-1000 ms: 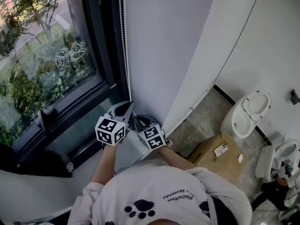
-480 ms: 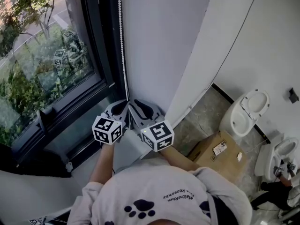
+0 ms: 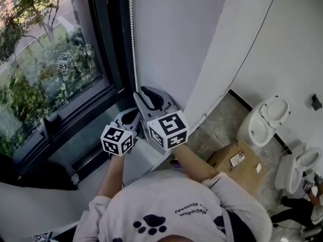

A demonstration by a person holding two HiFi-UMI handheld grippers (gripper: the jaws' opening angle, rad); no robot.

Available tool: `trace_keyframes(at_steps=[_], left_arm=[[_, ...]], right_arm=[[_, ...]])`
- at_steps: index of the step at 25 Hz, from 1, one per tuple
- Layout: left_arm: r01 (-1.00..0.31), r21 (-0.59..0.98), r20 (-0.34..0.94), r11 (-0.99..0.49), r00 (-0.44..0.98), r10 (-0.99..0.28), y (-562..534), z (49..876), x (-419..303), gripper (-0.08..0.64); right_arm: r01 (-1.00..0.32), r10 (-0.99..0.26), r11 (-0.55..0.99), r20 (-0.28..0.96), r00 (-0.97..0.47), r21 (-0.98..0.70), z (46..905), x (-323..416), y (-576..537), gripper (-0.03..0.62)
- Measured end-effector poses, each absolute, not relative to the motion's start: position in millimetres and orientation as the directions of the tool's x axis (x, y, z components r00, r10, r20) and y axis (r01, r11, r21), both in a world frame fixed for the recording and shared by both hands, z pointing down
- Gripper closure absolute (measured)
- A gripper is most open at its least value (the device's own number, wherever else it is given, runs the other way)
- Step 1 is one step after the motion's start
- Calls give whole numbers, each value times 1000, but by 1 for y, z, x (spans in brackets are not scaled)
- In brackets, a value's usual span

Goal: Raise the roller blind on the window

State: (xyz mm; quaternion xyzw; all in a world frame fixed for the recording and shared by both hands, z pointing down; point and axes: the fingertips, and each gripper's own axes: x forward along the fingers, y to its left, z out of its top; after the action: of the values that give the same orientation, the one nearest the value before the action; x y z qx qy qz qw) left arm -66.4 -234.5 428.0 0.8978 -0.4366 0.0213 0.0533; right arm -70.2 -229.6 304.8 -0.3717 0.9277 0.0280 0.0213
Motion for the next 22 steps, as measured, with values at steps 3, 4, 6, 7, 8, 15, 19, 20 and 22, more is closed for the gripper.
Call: trace_keyframes(at_steps=[3,4,6,7,8,15,19,20,22], left_arm=[[-786,77,81,-613,618,-782,-234,428,-66,552],[-786,76,80,-613,618,-782,-233,429,-65,552],[-786,74,75,-614,618,-782,-233,428,-64,552],[-786,72,72,-614,619,-782,-233,428,-64,552],[-785,72,67,-615,619,-783,-232,427,-64,552],[-786,65,88,-615,618,-781,-229,448,-63,552],[-796,39,110,-604,604,-789,-224,475,-64,552],[-798,28,114,-601,600,-792,-224,482,-65,552],[-801,22,125,-598,595,-794,-223,493,-66,552]], right_arm=[[-690,-689,722,-49,-723,52,301,-75,-233,523],[-689,-688,722,-45,-724,58,299,-76,-234,529],[-688,-687,722,-35,-725,70,297,-80,-235,545],[-688,-688,722,-32,-725,70,297,-80,-235,558],[-689,-688,722,-33,-724,62,296,-81,-236,572],[-693,-693,717,-30,-720,70,316,-78,-234,581],[-691,-694,719,9,-720,73,345,-77,-231,581],[-692,-695,718,18,-719,77,352,-77,-230,581],[-693,-697,717,34,-717,83,364,-78,-230,581]])
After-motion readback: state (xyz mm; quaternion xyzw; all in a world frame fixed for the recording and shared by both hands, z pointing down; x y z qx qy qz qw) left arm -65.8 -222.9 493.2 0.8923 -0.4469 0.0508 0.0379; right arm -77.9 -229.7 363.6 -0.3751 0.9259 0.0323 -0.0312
